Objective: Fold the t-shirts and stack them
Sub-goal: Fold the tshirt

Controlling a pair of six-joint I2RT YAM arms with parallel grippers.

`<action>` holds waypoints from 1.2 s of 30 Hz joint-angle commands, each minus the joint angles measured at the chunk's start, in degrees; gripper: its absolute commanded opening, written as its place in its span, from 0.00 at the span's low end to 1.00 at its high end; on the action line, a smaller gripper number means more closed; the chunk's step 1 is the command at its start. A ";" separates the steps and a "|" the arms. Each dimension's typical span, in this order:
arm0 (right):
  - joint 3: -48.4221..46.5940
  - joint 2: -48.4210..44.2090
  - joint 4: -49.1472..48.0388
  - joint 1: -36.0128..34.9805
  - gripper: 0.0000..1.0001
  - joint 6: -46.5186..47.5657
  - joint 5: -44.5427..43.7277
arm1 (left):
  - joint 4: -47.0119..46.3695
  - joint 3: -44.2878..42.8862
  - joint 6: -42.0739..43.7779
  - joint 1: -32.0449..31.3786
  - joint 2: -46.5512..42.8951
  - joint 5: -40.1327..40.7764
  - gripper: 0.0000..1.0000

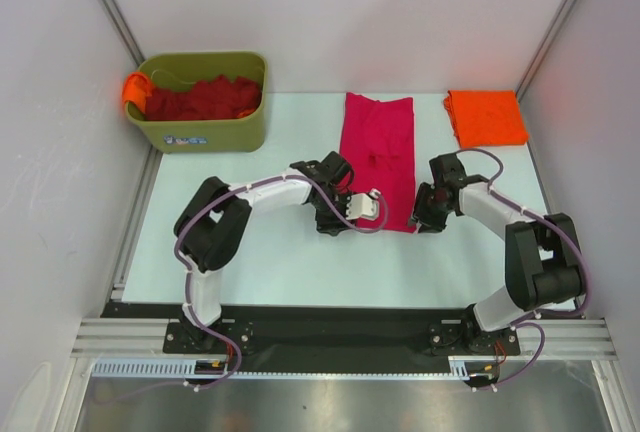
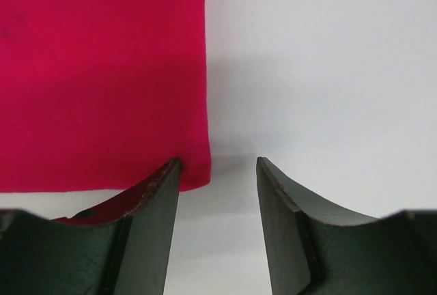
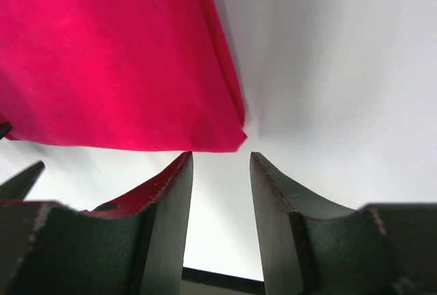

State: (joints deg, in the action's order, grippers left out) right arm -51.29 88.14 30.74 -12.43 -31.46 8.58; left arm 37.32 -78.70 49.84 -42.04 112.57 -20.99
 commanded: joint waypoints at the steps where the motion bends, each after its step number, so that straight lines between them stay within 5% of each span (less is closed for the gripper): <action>1: 1.28 -0.61 -0.76 0.03 0.45 0.35 -1.72 | -5.50 1.79 0.70 -0.93 -1.92 2.97 0.51; 8: 0.66 4.67 -5.24 0.12 0.43 -0.26 -2.69 | -7.88 2.49 -0.36 -1.02 -1.39 4.47 0.40; 10: 1.45 5.02 -6.65 0.56 0.29 -1.14 -1.64 | -7.88 2.85 -0.71 -0.94 -1.57 4.30 0.34; 14: 3.65 4.42 -8.07 0.74 0.00 -2.64 0.12 | -7.88 2.50 -2.38 -0.94 -2.01 3.42 0.00; 25: 9.53 -13.83 9.30 -2.24 0.00 -4.47 0.12 | -0.06 8.73 -4.31 -1.29 -15.18 -1.85 0.00; 36: 9.90 -41.45 35.95 -21.31 0.00 -24.95 -0.15 | 23.48 17.88 -5.90 -9.37 -36.53 -9.40 0.00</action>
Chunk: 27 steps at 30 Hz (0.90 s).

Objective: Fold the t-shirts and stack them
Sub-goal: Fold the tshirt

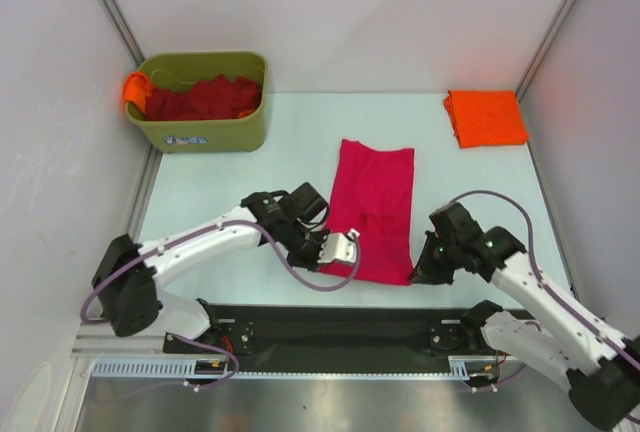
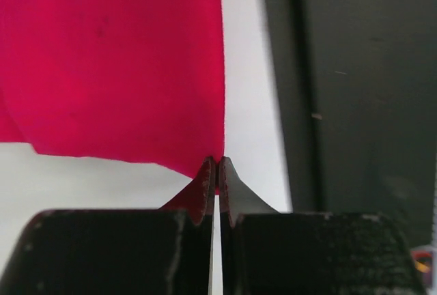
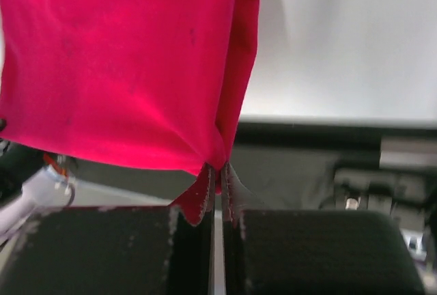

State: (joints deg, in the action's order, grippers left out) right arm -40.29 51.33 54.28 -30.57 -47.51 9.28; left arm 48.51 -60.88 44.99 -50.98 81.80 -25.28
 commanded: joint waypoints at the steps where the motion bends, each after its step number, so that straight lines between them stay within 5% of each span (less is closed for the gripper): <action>1: -1.97 -5.71 15.04 -6.05 0.00 -10.49 -0.75 | 13.87 -0.29 -1.31 -0.43 -6.91 -7.39 0.00; 8: -11.73 -0.98 17.18 -9.52 0.00 -9.99 -2.59 | 17.86 -4.41 -1.48 3.16 -10.61 -11.72 0.00; 15: -16.57 12.81 4.27 11.91 0.00 7.85 4.43 | 11.61 -15.83 -4.74 15.11 0.63 -9.71 0.00; 27: -37.47 45.23 -10.42 22.57 0.00 14.28 3.73 | 6.16 -42.29 -8.34 22.15 29.19 -0.83 0.00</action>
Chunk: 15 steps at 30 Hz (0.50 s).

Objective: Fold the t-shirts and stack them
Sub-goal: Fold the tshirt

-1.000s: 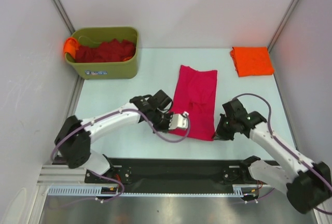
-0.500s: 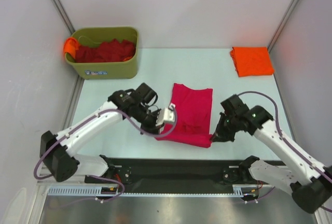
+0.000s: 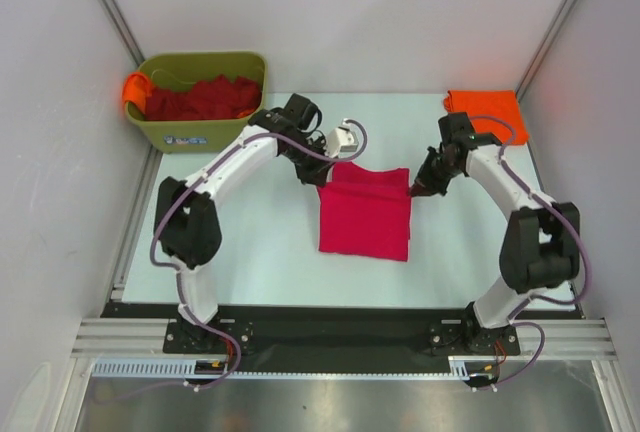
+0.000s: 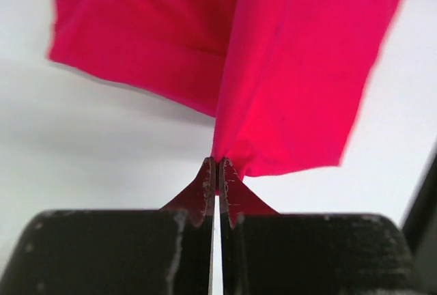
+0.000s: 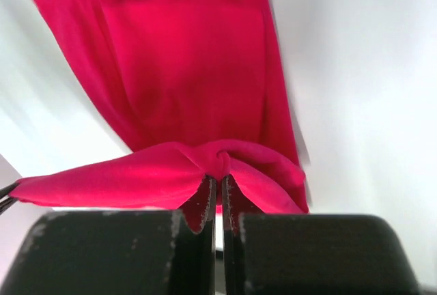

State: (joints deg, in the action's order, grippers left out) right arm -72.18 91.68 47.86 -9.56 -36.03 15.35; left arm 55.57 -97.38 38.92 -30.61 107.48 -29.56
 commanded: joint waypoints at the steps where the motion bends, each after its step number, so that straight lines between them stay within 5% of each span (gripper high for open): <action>1: -6.30 6.22 -4.43 2.52 0.00 2.72 -2.52 | -1.25 -7.28 -2.53 1.96 5.09 4.59 0.00; 6: -10.43 11.94 -6.02 4.02 0.00 2.02 -1.38 | -3.71 -15.02 -6.12 2.92 12.04 6.97 0.01; 15: -13.42 18.27 -11.02 6.13 0.00 -2.46 -0.59 | -16.01 -11.51 -10.52 3.63 13.19 7.85 0.00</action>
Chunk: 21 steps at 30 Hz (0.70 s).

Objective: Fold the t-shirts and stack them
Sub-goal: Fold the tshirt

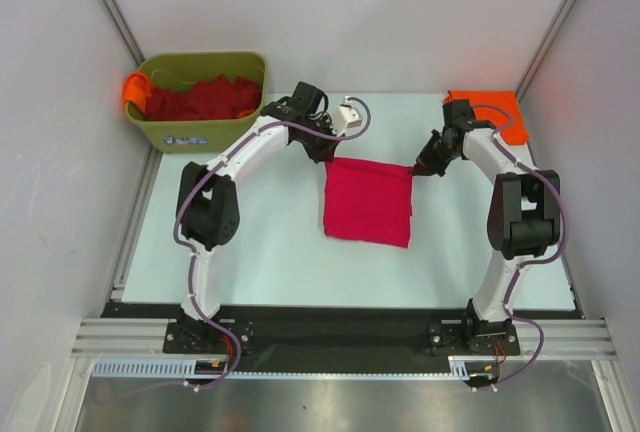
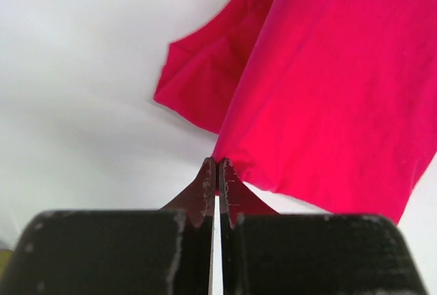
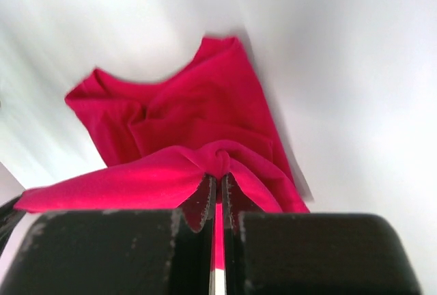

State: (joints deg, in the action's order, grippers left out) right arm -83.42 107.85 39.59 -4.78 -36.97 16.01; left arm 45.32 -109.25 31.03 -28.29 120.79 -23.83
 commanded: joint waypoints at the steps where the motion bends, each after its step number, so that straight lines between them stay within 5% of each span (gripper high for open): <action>1: -2.36 2.62 -3.38 1.26 0.00 -1.79 -1.07 | -6.29 0.27 -2.90 1.31 0.32 2.13 0.00; 4: -4.12 4.99 -4.35 1.70 0.04 -2.75 -1.86 | -8.66 -0.35 -4.83 1.22 2.16 3.27 0.04; 6: -5.69 6.40 -6.79 1.96 0.28 -3.63 -2.56 | -10.68 -0.70 -6.41 1.22 3.74 4.06 0.12; 8: -7.01 7.28 -8.74 2.14 0.50 -3.90 -3.08 | -13.40 -1.66 -8.42 1.22 4.97 6.68 0.39; 10: -11.04 8.95 -8.57 2.49 0.53 -3.46 -5.36 | -14.64 -3.41 -9.49 1.49 6.99 9.49 0.54; 15: -13.36 5.10 -7.51 3.64 0.52 0.93 -10.99 | -10.17 -13.36 -15.20 4.29 8.15 11.89 0.58; 21: 2.72 -6.77 -16.02 -1.19 0.57 9.28 -8.46 | -18.59 9.74 -17.13 4.65 -6.08 -0.31 0.59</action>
State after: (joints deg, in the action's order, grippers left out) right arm -85.62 106.39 28.71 -2.83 -33.52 6.52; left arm 30.89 -106.61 17.61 -23.38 122.87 -16.93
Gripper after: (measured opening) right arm 0.556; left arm 0.585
